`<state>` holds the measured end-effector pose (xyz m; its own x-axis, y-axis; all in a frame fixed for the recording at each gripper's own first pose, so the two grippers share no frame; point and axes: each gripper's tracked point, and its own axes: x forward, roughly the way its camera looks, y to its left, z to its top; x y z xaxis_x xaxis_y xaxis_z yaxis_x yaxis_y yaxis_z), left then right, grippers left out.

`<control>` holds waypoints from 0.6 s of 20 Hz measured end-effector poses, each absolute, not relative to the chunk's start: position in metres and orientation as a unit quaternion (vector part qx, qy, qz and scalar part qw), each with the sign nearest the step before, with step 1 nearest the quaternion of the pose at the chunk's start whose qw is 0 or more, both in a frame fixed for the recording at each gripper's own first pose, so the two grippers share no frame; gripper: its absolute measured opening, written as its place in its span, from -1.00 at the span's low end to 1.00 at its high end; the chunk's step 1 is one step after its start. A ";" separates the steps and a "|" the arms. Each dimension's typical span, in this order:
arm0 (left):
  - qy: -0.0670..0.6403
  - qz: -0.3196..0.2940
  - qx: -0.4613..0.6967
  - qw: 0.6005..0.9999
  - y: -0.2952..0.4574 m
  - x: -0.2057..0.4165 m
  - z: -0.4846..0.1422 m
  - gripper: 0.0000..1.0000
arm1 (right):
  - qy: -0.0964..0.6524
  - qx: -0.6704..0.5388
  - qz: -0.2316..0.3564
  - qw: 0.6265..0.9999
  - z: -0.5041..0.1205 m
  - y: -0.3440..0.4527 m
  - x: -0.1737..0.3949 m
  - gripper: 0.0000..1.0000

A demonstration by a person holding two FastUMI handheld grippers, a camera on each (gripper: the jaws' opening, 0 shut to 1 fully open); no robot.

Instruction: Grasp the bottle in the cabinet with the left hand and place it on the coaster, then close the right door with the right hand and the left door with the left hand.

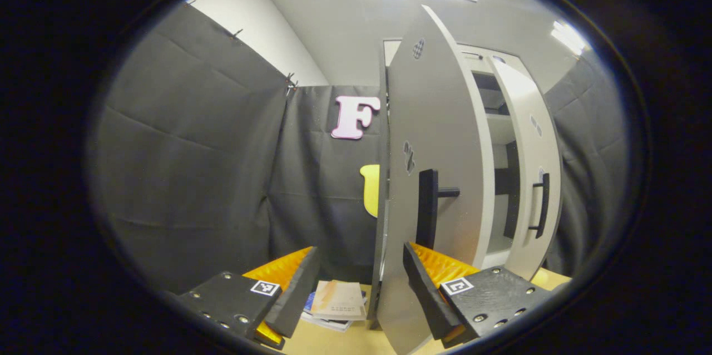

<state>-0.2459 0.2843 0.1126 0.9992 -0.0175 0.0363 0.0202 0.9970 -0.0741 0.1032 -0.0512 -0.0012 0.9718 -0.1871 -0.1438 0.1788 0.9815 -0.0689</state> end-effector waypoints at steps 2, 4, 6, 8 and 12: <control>-0.016 -0.018 -0.036 0.999 0.278 -0.247 0.114 0.89 | 0.071 -0.027 -0.098 0.992 0.003 -0.059 0.099 0.90; -0.015 -0.029 -0.036 0.999 0.263 -0.245 0.112 0.87 | 0.067 -0.021 -0.102 0.992 0.007 -0.063 0.095 0.90; -0.014 -0.042 -0.038 0.998 0.243 -0.242 0.112 0.84 | 0.064 -0.019 -0.108 0.992 0.008 -0.068 0.092 0.90; -0.012 -0.058 -0.039 0.997 0.223 -0.241 0.111 0.82 | 0.062 -0.022 -0.113 0.991 0.010 -0.074 0.089 0.90; -0.027 -0.068 -0.042 0.996 0.191 -0.231 0.118 0.78 | 0.061 -0.030 -0.131 0.989 0.013 -0.091 0.077 0.90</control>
<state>-0.2307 0.1915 0.1183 0.9894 -0.1323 0.0592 0.1368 0.9873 -0.0807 0.0765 -0.0908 0.0134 0.9582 -0.2629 -0.1130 0.2557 0.9639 -0.0747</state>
